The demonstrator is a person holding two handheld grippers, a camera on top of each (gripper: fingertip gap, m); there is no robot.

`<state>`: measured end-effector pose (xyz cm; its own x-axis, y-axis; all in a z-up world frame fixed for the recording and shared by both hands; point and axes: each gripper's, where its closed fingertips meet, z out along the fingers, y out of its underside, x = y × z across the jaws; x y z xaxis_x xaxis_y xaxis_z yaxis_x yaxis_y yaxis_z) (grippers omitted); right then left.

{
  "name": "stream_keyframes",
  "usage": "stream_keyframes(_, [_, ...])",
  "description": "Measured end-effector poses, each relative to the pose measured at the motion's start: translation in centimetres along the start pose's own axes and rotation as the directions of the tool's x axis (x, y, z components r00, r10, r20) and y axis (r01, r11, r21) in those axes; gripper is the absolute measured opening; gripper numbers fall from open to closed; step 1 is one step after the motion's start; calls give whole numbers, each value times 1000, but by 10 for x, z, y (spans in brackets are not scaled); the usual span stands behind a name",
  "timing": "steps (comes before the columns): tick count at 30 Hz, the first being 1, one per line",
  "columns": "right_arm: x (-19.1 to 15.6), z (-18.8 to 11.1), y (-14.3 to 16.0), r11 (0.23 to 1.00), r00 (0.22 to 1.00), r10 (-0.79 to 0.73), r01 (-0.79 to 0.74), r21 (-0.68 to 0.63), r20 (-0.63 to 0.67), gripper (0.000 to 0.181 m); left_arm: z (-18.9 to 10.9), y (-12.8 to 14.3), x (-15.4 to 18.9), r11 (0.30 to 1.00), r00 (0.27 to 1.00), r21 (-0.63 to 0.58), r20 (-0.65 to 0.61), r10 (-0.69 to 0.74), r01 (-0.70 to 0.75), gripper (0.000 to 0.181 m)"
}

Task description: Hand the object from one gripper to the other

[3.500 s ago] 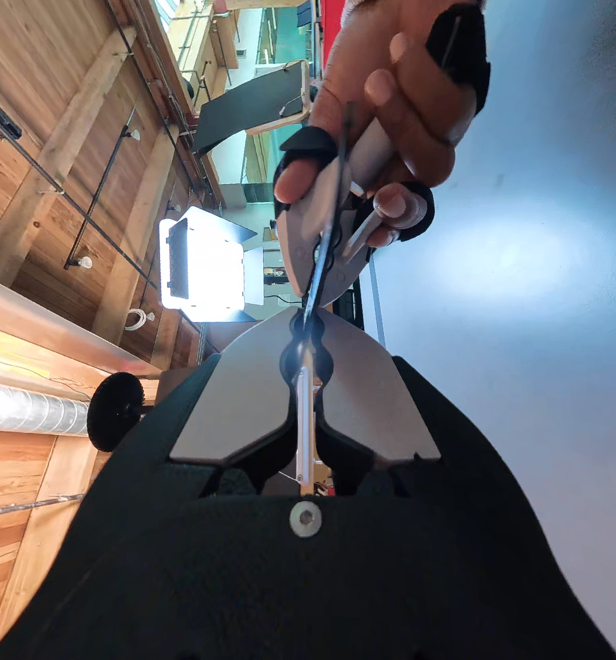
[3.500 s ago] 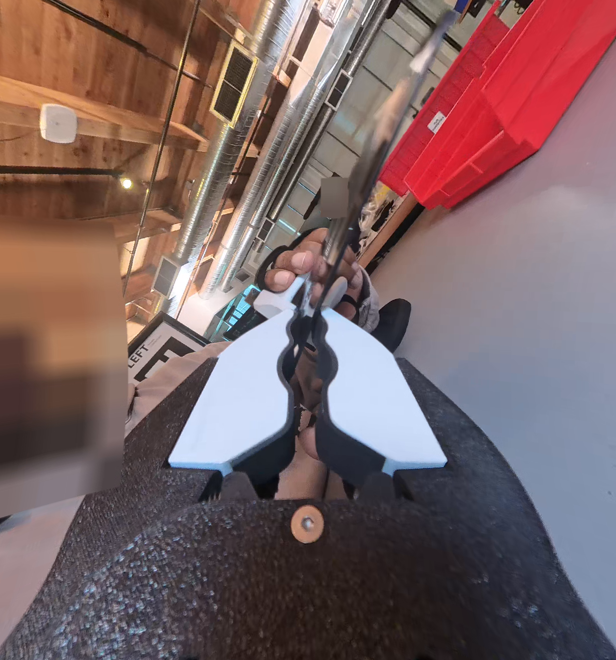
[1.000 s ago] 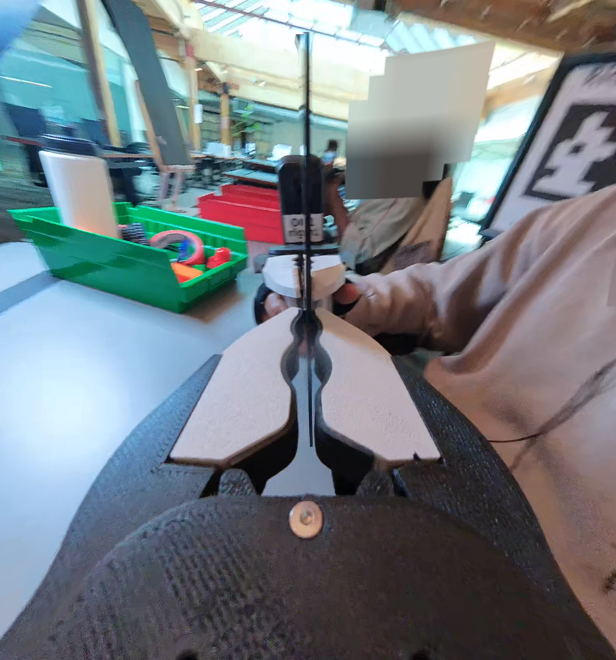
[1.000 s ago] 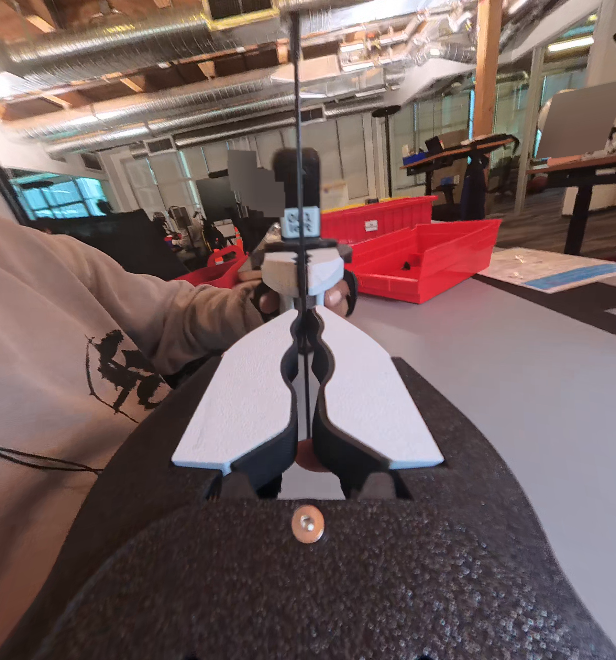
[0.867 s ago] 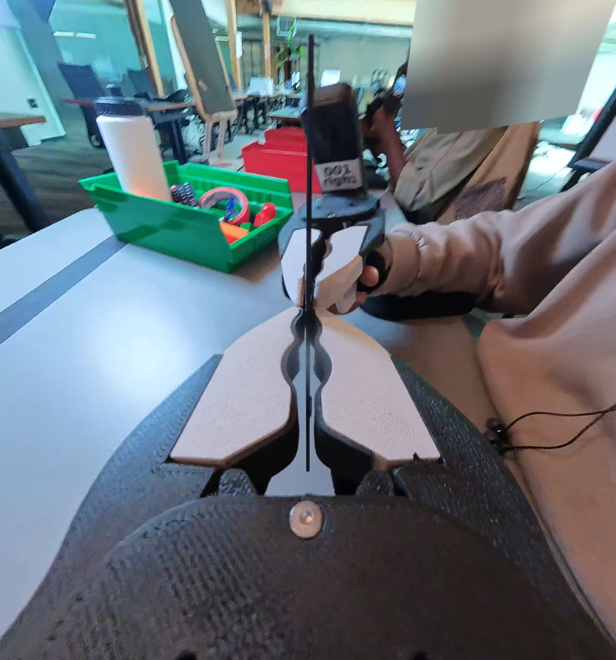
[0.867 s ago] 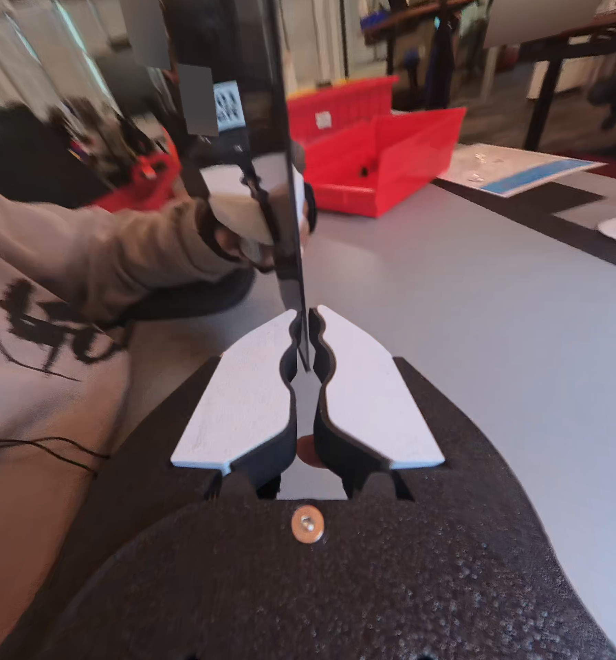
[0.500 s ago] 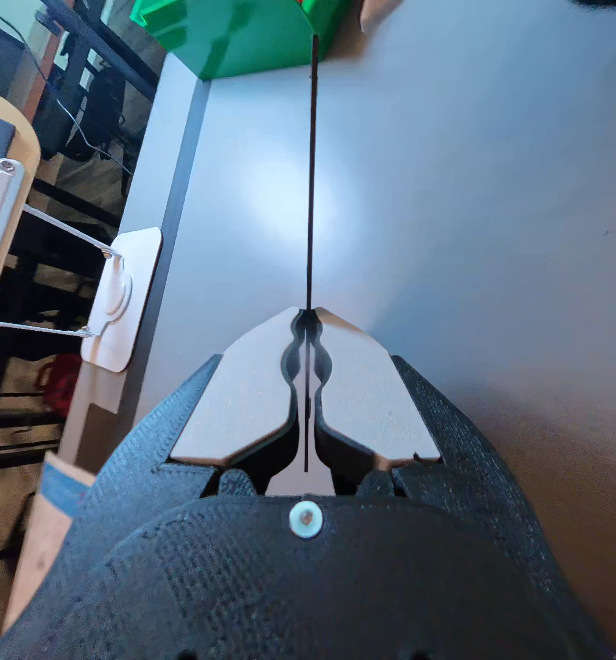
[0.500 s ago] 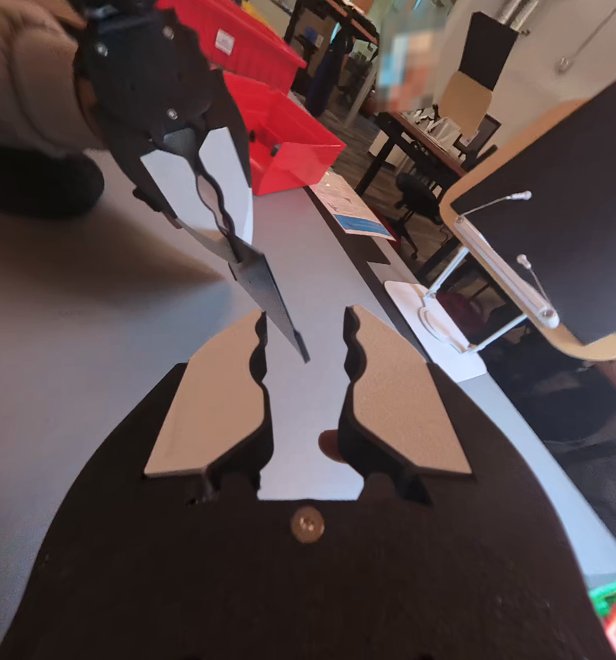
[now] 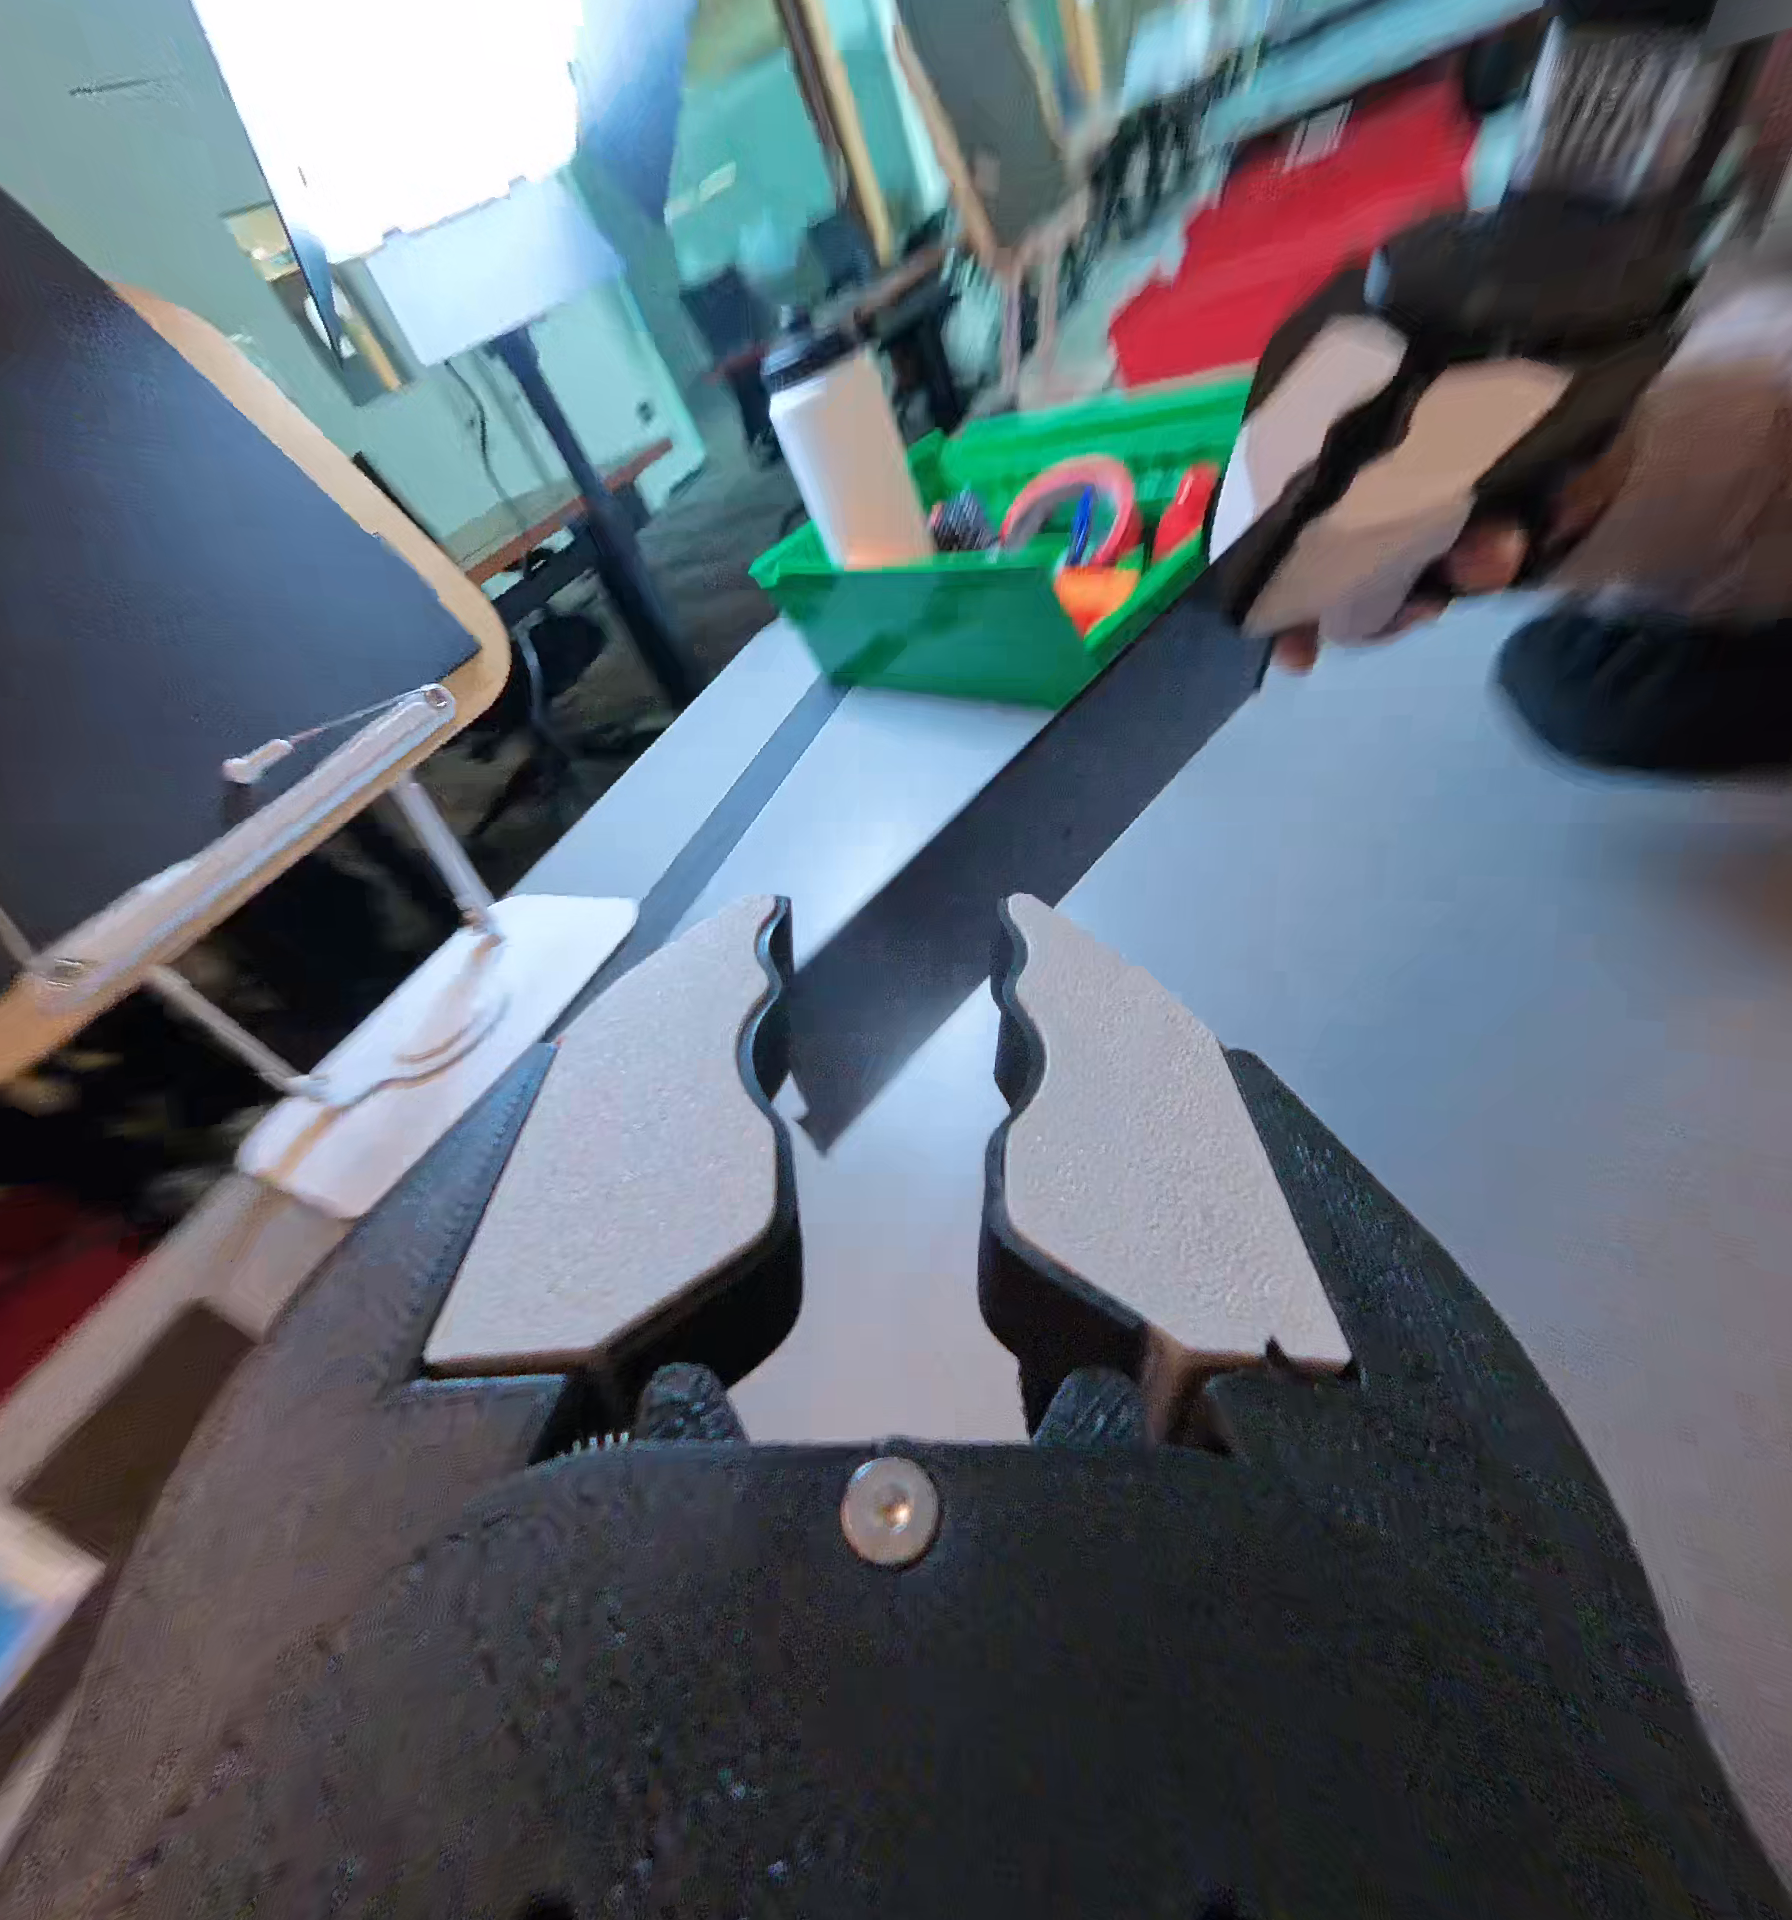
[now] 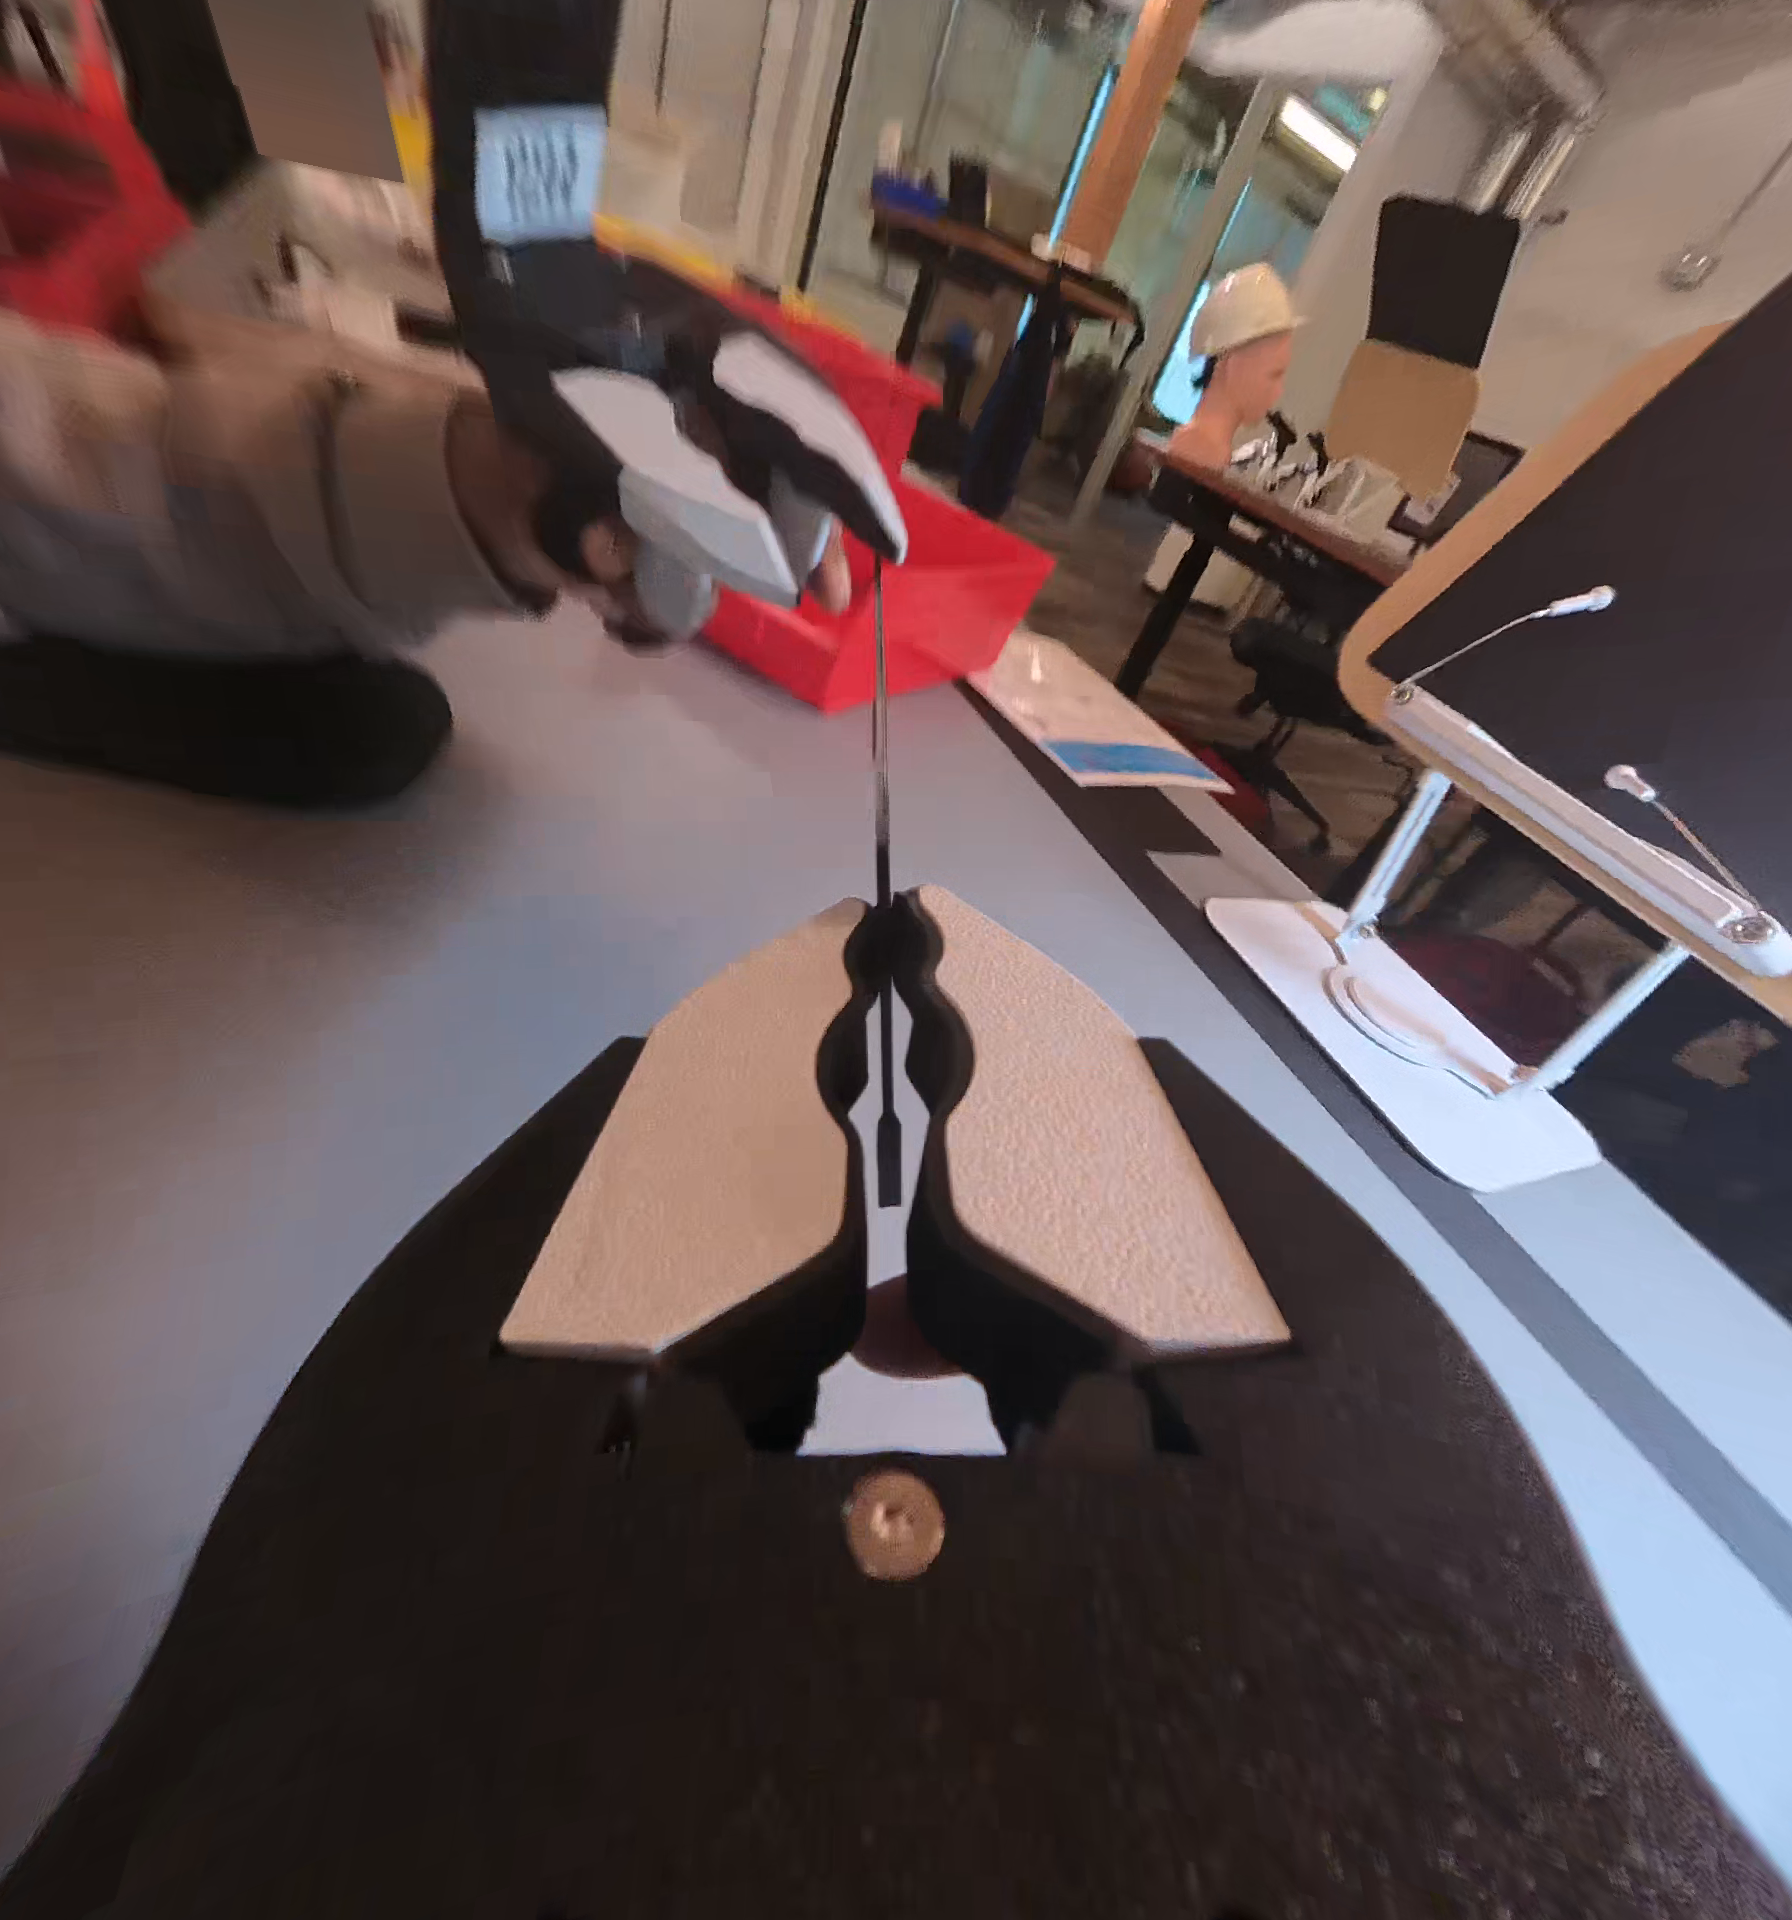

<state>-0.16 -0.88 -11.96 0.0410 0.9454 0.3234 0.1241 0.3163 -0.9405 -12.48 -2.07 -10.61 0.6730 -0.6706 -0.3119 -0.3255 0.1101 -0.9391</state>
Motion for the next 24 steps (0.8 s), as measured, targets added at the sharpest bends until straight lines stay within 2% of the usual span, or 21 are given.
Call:
stream_keyframes(3, [8, -14, -30, 960, 985, 163, -169, 225, 48, 2, -5, -11, -1, 939, 944, 163, -183, -273, 303, 40])
stream_keyframes(5, [9, -21, -45, 903, 962, 252, -273, 331, 107, 2, -4, -19, 9, 884, 890, 217, -299, -344, 414, 41])
stream_keyframes(7, [7, -25, -55, 851, 938, 304, -345, 396, 165, 2, 3, -20, 22, 872, 868, 212, -347, -355, 441, 43])
stream_keyframes(12, [9, -43, -78, 764, 912, 336, -410, 499, 235, 2, 14, -15, 42, 878, 850, 182, -397, -347, 443, 47])
stream_keyframes(15, [9, -54, -91, 694, 885, 356, -466, 548, 301, 2, 17, -20, 51, 823, 787, 195, -470, -399, 533, 44])
stream_keyframes(18, [0, -44, -88, 686, 870, 364, -492, 536, 333, 2, 13, -47, 65, 756, 756, 299, -541, -368, 582, 40])
stream_keyframes(19, [-6, -37, -83, 693, 862, 372, -504, 516, 344, 1, 8, -57, 66, 732, 763, 353, -548, -343, 583, 29])
stream_keyframes(20, [-11, -29, -77, 702, 854, 381, -517, 490, 354, 1, 3, -65, 66, 717, 772, 390, -545, -326, 578, 8])
stream_keyframes(22, [-15, -17, -64, 728, 837, 411, -540, 423, 361, 2, -4, -73, 57, 713, 794, 417, -512, -327, 563, 2])
stream_keyframes(24, [-21, 1, -38, 820, 848, 420, -507, 266, 321, 4, -8, -68, 48, 763, 822, 384, -467, -325, 519, 2])
